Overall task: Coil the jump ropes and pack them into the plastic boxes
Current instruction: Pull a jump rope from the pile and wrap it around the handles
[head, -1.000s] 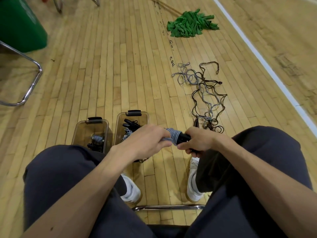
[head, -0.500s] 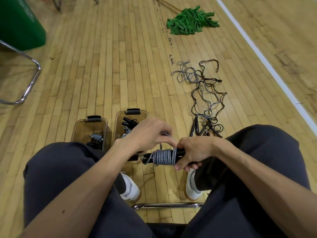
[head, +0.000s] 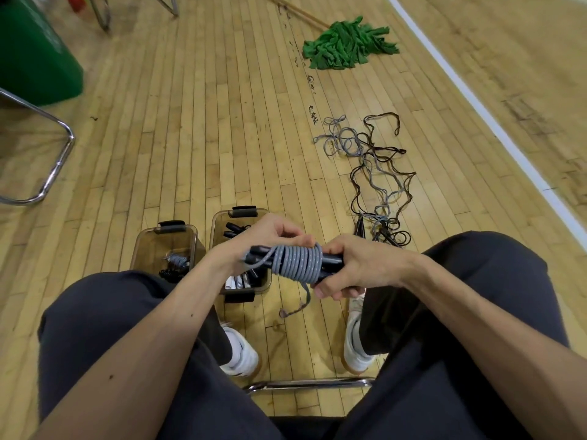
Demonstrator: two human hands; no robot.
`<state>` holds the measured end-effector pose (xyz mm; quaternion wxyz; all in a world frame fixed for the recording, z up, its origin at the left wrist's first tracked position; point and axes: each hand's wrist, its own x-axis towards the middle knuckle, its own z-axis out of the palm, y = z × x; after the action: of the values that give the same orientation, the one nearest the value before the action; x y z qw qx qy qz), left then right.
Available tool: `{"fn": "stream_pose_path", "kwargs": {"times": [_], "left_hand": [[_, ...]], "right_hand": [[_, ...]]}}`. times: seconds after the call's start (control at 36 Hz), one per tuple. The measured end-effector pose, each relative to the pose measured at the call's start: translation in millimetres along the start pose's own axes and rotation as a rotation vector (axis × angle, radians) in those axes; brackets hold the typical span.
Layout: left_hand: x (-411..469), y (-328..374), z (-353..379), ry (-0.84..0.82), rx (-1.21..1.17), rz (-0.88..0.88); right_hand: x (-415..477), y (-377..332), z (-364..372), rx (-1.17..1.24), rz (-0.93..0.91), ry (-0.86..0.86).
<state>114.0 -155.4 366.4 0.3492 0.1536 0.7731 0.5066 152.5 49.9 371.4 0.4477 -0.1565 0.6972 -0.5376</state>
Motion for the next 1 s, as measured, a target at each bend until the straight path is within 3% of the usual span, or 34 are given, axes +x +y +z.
{"fn": "stream_pose_path", "kwargs": {"times": [0.17, 0.31, 0.44, 0.58, 0.81, 1.0], "left_hand": [[-8, 0, 5, -0.074, -0.189, -0.158], [-5, 5, 14, -0.041, -0.361, -0.149], [-1, 5, 23, -0.026, -0.379, -0.129], [1, 3, 24, -0.028, -0.467, -0.165], [0, 3, 26, -0.008, -0.486, -0.238], [3, 0, 30, 0.072, -0.275, -0.270]], "right_hand": [[-6, -8, -4, 0.135, -0.165, 0.076], [-4, -8, -7, 0.157, -0.088, 0.248], [1, -5, -10, 0.192, -0.032, 0.423], [5, -4, -13, 0.211, 0.006, 0.443], [9, -1, -20, 0.156, 0.047, 0.516], [13, 6, -26, 0.025, 0.084, 0.580]]}}
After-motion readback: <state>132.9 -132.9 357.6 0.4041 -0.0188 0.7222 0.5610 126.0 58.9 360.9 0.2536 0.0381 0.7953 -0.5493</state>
